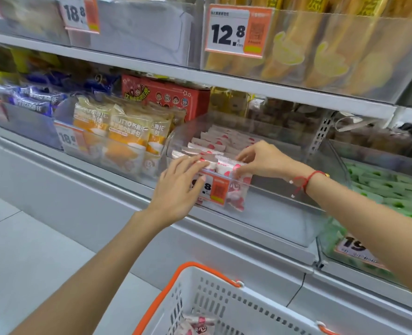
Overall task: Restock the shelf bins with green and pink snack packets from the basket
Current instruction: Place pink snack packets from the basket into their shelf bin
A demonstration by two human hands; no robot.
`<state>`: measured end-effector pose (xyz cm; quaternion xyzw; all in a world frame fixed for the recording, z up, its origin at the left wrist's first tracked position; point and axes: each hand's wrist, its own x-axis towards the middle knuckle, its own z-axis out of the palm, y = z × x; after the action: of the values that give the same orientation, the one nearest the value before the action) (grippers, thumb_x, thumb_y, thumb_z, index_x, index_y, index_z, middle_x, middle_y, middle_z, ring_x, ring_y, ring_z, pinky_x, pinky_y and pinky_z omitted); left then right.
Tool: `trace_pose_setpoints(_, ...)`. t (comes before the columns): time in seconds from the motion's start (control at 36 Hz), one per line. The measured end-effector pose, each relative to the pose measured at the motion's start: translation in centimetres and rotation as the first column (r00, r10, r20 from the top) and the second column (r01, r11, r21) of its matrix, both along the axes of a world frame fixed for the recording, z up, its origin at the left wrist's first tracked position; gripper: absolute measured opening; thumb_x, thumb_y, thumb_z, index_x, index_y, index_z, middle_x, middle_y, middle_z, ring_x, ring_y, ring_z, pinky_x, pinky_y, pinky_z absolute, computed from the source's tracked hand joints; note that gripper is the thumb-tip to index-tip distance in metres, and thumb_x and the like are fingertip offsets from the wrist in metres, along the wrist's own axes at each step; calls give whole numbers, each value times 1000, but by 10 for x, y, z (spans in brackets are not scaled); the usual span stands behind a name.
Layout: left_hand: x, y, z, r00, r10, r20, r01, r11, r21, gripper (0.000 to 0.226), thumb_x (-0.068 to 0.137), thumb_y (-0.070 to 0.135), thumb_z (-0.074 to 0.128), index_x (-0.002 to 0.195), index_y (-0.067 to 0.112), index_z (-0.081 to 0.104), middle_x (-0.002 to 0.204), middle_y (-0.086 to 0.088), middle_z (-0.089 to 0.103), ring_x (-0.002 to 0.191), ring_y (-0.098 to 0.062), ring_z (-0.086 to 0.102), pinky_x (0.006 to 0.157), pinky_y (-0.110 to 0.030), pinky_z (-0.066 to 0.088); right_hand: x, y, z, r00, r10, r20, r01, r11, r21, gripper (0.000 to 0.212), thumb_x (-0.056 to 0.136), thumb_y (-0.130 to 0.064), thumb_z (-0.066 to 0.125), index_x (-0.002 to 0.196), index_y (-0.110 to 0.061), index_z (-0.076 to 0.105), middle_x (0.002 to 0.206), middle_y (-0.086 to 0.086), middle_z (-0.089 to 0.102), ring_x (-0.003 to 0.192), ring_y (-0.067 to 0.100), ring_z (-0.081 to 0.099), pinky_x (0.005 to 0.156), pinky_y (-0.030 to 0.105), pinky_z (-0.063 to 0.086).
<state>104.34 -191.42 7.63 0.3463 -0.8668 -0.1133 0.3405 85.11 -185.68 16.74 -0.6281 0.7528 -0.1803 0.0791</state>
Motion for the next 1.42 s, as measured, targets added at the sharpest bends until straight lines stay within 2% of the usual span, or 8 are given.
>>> trace_pose_setpoints(0.22,0,4,0,1000,-19,5,19,1000,7,46,100,34,42,146,31,35,154,12,26,142,-10,13,115,-36,19,-7,-8,-21,1000,6,-14,-6,1000,-12,11,80,-17,74,91,-18,77,86,-2,72,74,8,61,71,32,55)
trace_pose_setpoints(0.42,2,16,2,997,10,-80,-16,997,-80,57,92,20,58,144,29,36,150,7,33,138,-14,25,113,-38,27,-9,8,-13,983,5,185,17,993,-114,25,80,-23,75,102,-12,73,93,1,69,79,8,61,66,15,48)
trace_pose_setpoints(0.58,4,47,2,960,128,-248,-152,985,-82,42,89,15,59,129,23,51,125,7,55,112,-14,46,90,-30,39,3,46,-24,968,-10,249,140,849,-510,16,81,-24,73,97,-22,71,88,-4,71,83,10,65,75,22,52)
trace_pose_setpoints(0.72,12,83,-30,920,245,-307,-225,969,100,19,91,21,55,109,28,59,95,18,56,91,-7,51,70,-27,36,30,91,-68,952,96,291,108,784,-611,7,82,-19,72,86,-25,70,76,-12,67,67,4,57,61,16,44)
trace_pose_setpoints(0.83,20,100,-77,962,248,-118,-212,943,257,16,92,25,54,104,32,62,94,15,62,91,-8,57,70,-26,39,54,126,-122,982,91,164,36,767,-640,5,83,-17,70,85,-22,69,78,-13,66,70,6,55,64,20,44)
trace_pose_setpoints(1.06,32,113,-160,862,-154,482,-135,848,513,27,94,20,48,116,26,61,118,5,65,106,-19,60,90,-30,46,85,157,-253,910,2,415,-25,999,49,18,85,-16,64,95,-29,69,86,-13,69,76,2,61,76,28,53)
trace_pose_setpoints(1.28,48,150,-224,492,-396,775,-265,780,567,40,97,15,42,137,15,43,135,-7,52,120,-25,52,92,-33,43,98,207,-345,893,-20,449,-304,708,637,59,97,-33,49,149,-14,26,152,4,33,138,23,34,111,31,30)
trace_pose_setpoints(1.42,51,175,-249,494,-393,776,-339,734,588,32,98,28,46,120,5,54,116,-10,60,103,-25,59,78,-30,44,109,222,-370,906,-18,423,-294,692,659,70,97,-49,41,153,-24,7,157,-1,18,145,28,10,117,44,17)
